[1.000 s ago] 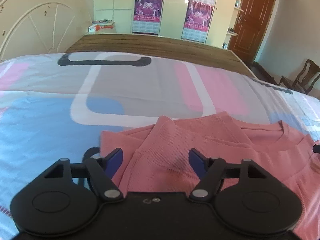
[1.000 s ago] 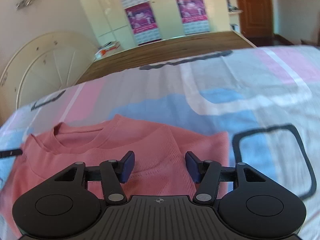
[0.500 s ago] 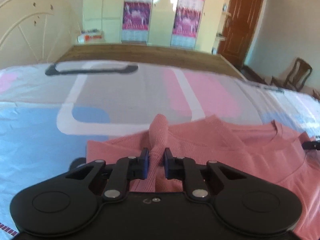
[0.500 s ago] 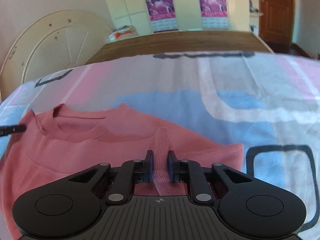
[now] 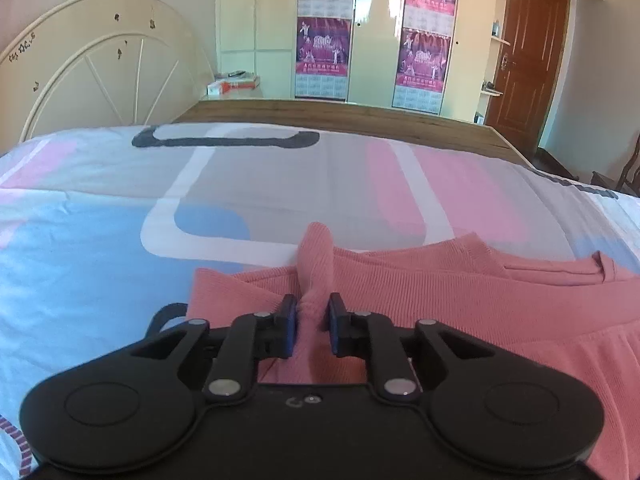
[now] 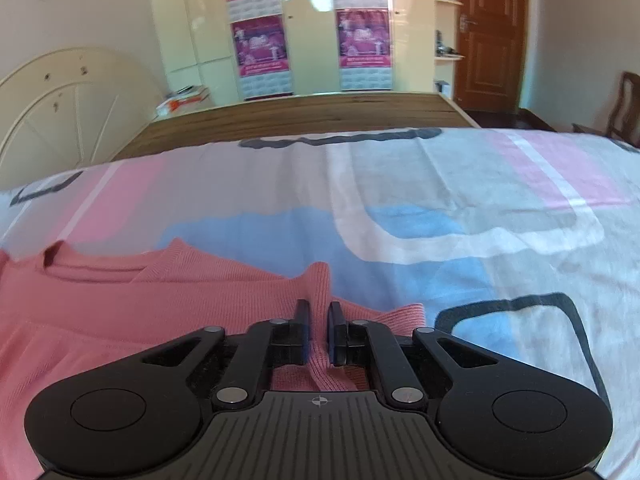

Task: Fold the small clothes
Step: 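Open both grippers and release the folded edge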

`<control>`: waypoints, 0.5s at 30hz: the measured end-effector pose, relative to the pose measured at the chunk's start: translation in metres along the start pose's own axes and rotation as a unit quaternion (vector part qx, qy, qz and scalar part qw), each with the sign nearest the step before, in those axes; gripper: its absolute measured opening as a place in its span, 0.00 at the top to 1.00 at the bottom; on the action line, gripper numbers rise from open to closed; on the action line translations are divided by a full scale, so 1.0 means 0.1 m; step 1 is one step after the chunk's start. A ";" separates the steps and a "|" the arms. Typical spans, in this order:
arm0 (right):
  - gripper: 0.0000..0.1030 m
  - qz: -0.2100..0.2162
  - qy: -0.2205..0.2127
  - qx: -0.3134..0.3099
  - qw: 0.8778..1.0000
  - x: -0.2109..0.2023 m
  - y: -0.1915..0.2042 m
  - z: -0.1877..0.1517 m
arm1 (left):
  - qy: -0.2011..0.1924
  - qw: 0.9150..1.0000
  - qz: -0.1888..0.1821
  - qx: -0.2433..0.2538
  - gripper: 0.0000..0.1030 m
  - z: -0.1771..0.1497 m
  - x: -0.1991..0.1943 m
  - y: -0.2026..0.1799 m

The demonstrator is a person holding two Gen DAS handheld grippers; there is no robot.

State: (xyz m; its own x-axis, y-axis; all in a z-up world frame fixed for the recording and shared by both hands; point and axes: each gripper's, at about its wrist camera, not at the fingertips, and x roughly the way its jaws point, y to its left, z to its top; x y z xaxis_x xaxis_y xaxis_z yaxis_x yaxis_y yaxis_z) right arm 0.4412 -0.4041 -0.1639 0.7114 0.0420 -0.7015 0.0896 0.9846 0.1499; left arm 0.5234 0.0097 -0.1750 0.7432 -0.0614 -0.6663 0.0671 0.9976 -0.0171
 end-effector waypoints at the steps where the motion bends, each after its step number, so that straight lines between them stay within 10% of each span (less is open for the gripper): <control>1: 0.90 0.000 0.001 -0.002 1.000 -0.02 0.00 0.00 | 0.005 1.000 0.001 -0.003 0.75 0.01 -0.01 0.02; 5: 0.71 -0.019 -0.025 0.013 0.999 -0.24 -0.06 0.06 | 0.009 1.000 0.012 -0.015 0.42 0.07 -0.13 0.14; 15: 0.71 0.066 -0.008 -0.027 0.997 -0.73 0.59 -0.20 | -0.001 0.999 -0.052 0.011 0.40 -0.14 -0.76 -0.19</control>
State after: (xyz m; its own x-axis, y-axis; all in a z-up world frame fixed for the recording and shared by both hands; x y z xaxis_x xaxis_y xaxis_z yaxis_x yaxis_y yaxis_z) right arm 0.3809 -0.3453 -0.1176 0.7250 0.1697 -0.6675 -0.0434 0.9785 0.2016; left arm 0.4560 -0.0037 -0.1346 0.7328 -0.1654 -0.6601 0.1593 0.9848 -0.0699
